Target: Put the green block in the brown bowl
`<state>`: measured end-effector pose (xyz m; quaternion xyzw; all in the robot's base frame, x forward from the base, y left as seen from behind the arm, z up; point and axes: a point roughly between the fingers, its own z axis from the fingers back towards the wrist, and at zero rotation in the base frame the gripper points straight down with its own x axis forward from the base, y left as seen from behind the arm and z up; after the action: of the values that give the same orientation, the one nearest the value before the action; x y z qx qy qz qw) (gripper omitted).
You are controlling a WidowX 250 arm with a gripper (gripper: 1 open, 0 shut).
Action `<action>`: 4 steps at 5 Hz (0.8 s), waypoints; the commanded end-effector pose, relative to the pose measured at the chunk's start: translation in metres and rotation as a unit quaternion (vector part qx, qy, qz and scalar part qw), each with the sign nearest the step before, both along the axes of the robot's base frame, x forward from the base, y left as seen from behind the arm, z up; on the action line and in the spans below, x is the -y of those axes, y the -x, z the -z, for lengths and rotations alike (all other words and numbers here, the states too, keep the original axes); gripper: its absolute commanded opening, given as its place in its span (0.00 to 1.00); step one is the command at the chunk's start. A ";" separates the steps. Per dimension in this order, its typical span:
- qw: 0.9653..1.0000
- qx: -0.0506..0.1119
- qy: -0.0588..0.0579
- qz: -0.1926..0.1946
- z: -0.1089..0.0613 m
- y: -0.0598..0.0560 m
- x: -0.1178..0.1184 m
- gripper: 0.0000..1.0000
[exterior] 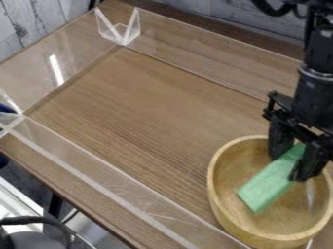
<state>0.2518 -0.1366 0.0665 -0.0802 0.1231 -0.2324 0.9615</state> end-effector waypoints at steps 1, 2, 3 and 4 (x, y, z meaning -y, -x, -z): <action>1.000 0.008 0.017 -0.005 -0.012 -0.009 0.003 0.00; 1.000 -0.018 0.020 -0.011 -0.003 -0.010 0.003 0.00; 0.998 -0.048 0.022 -0.018 0.011 -0.010 0.003 0.00; 0.997 -0.071 0.026 -0.025 0.018 -0.011 0.003 0.00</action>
<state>0.2590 -0.1390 0.0430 -0.1187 0.1961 -0.1975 0.9531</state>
